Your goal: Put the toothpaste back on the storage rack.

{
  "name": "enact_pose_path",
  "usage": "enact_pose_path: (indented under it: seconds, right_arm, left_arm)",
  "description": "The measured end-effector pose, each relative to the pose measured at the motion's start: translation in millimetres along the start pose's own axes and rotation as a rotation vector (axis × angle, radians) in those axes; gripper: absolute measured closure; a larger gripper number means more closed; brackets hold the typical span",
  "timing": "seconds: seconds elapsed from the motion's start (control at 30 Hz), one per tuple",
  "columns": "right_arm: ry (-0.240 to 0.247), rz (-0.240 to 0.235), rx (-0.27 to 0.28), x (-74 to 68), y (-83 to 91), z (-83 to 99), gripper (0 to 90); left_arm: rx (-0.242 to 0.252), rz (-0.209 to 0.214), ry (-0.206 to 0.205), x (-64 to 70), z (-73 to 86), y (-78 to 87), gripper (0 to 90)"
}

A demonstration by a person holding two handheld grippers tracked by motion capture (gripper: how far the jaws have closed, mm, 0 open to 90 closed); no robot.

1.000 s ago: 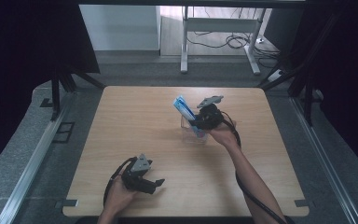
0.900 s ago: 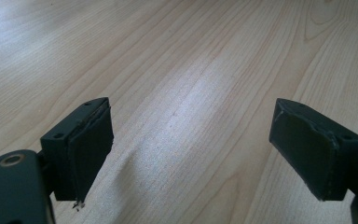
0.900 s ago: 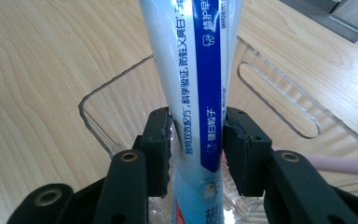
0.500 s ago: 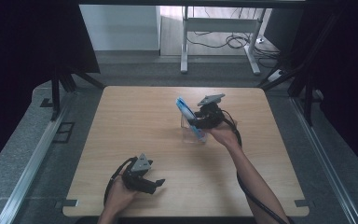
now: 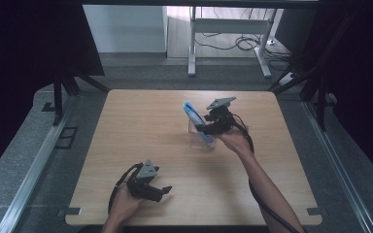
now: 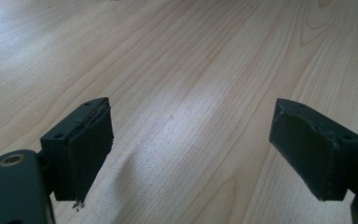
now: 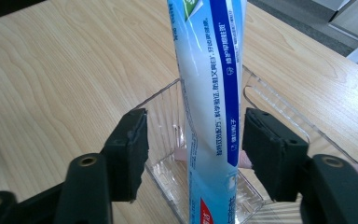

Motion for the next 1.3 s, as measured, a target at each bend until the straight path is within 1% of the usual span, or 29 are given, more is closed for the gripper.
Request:
enact_pose_path:
  seconds: [0.1,0.2,0.43,0.6,0.63,0.67,0.87,1.17,1.3]
  right_arm:
    - [-0.004,-0.006,0.004,-0.3,2.4,0.2,32.9]
    - [0.009,-0.003,0.006,-1.4,3.6,0.9,26.3]
    - [0.027,0.005,-0.019,-4.2,4.4,4.3,14.1]
    - [0.032,0.003,-0.018,-5.9,8.2,6.9,11.4]
    - [0.027,0.0,-0.018,-6.2,8.9,7.6,10.0]
    - [0.026,-0.002,-0.021,-6.5,9.3,8.4,8.5]
    - [0.029,-0.008,-0.037,-9.6,11.7,13.2,3.1]
    - [0.044,-0.002,-0.035,-15.0,19.4,18.0,2.3]
    - [0.053,-0.002,-0.033,-17.8,23.0,19.9,2.4]
  left_arm:
    - [0.0,0.0,0.0,-0.1,-0.1,0.1,13.7]
    - [-0.001,-0.002,-0.001,-0.5,-0.1,0.5,13.7]
    - [0.009,0.003,0.006,-1.1,-0.3,1.1,13.6]
    - [0.012,0.008,0.017,-2.0,-0.2,1.2,13.5]
    - [0.014,0.01,0.02,-2.2,-0.3,1.3,13.4]
    - [0.024,0.013,0.031,-2.0,-0.4,0.8,13.4]
    - [0.028,0.011,0.042,-3.0,-0.4,1.3,13.3]
    - [0.038,0.017,0.056,-3.8,-0.4,1.3,13.2]
    - [0.036,0.016,0.056,-3.8,-0.2,1.2,13.2]
Point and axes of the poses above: each handheld gripper's, and its own axes: y roughly backward along the jaws, z roughly out of its underside, x roughly to its right, the point moved 3 cm from there along -y, roughly forward along the jaws, and after that the axes turned 9 degrees about y, right-handed, at the moved point
